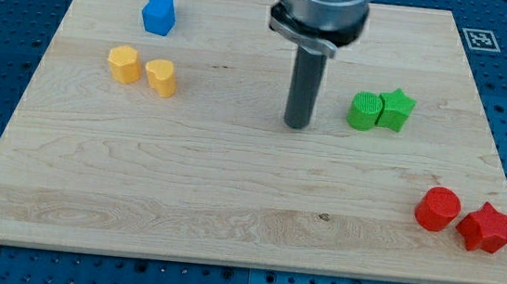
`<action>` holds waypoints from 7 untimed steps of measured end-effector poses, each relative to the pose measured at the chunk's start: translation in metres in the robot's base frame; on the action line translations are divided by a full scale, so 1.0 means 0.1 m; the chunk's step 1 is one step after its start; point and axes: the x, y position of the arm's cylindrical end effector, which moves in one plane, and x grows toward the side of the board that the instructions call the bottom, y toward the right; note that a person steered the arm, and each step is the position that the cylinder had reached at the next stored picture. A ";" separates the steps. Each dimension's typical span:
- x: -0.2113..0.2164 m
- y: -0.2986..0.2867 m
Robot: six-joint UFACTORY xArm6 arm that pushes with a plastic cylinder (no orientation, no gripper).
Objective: Slide the yellow hexagon a bit left
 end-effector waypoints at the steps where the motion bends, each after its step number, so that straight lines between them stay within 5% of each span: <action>1: -0.40 -0.23; 7: -0.61 -2.03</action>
